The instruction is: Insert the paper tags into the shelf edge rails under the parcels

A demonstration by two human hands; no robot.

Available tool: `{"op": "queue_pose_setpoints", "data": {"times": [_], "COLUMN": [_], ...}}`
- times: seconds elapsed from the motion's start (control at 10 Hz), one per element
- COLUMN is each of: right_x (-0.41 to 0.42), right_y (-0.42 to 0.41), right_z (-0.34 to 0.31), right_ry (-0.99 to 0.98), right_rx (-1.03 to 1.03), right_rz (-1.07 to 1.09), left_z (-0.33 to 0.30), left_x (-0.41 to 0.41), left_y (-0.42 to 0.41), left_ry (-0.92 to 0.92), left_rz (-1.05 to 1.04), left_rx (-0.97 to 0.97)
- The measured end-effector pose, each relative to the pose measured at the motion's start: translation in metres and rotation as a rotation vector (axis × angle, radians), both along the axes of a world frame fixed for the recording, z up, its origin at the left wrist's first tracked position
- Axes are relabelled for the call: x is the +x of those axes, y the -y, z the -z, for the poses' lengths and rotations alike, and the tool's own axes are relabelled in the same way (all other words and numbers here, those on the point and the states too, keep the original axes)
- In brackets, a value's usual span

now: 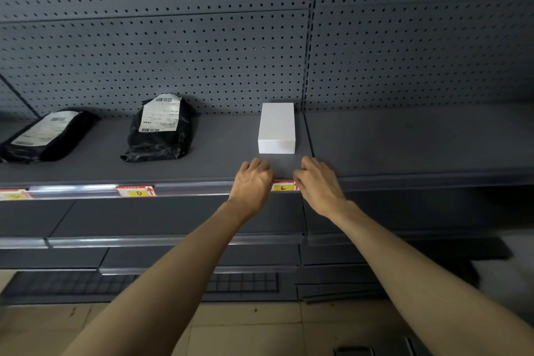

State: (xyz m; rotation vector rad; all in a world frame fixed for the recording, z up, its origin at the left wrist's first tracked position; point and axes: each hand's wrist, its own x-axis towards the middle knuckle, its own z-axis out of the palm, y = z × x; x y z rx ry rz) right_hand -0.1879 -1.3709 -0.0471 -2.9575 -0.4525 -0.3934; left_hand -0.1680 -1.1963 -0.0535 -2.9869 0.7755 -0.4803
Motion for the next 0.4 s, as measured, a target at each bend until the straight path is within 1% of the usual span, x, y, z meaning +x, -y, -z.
{"op": "queue_pose_setpoints", "data": {"times": [0.1,0.2,0.3,0.4], "right_x": [-0.001,0.0,-0.002,-0.008], "right_y": [-0.005,-0.007,-0.004,0.001], "right_z": [0.003,0.004,-0.008,-0.044], "right_ry": [-0.035,-0.049,-0.076,0.007], "right_rx": [-0.056,-0.092,-0.055,0.19], "right_rz": [0.048,0.047,0.047,0.062], "left_z": [0.003,0.005,-0.008,-0.032], "left_x": [0.001,0.002,-0.001,-0.003], "left_y": [0.003,0.003,0.003,-0.005], "left_ry": [-0.026,-0.052,-0.12,-0.23], "left_rz": [-0.006,-0.032,-0.045,-0.126], "left_rx": [0.022,0.033,-0.008,-0.283]}}
